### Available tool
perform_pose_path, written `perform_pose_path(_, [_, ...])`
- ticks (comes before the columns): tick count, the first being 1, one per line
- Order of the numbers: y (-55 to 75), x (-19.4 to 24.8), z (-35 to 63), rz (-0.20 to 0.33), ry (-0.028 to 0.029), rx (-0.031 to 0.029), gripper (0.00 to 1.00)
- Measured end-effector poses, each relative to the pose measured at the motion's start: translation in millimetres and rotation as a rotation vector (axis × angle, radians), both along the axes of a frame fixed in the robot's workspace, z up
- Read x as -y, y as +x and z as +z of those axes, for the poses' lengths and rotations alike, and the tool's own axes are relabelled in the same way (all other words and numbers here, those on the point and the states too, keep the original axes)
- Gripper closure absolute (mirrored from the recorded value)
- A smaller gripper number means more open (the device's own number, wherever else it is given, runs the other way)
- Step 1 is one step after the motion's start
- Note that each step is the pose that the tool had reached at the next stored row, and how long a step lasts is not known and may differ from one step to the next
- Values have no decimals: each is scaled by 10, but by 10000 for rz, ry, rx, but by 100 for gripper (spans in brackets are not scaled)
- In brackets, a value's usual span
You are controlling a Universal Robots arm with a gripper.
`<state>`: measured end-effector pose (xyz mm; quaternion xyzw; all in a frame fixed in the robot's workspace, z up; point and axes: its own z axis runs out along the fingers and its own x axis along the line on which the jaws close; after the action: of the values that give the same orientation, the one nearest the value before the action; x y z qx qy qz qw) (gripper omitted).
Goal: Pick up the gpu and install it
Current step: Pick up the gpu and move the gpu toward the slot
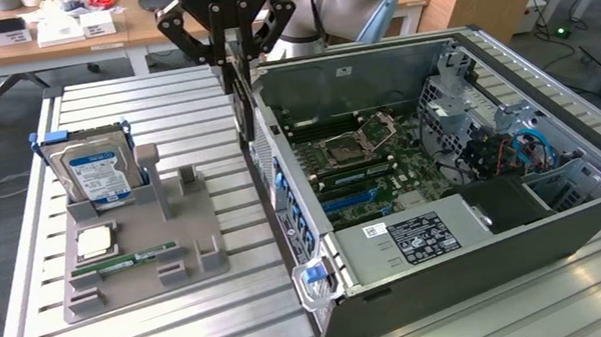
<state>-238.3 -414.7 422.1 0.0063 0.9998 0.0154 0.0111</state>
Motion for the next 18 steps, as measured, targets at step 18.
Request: perform_pose_path(18, [688,0,1,3,2,-1,74])
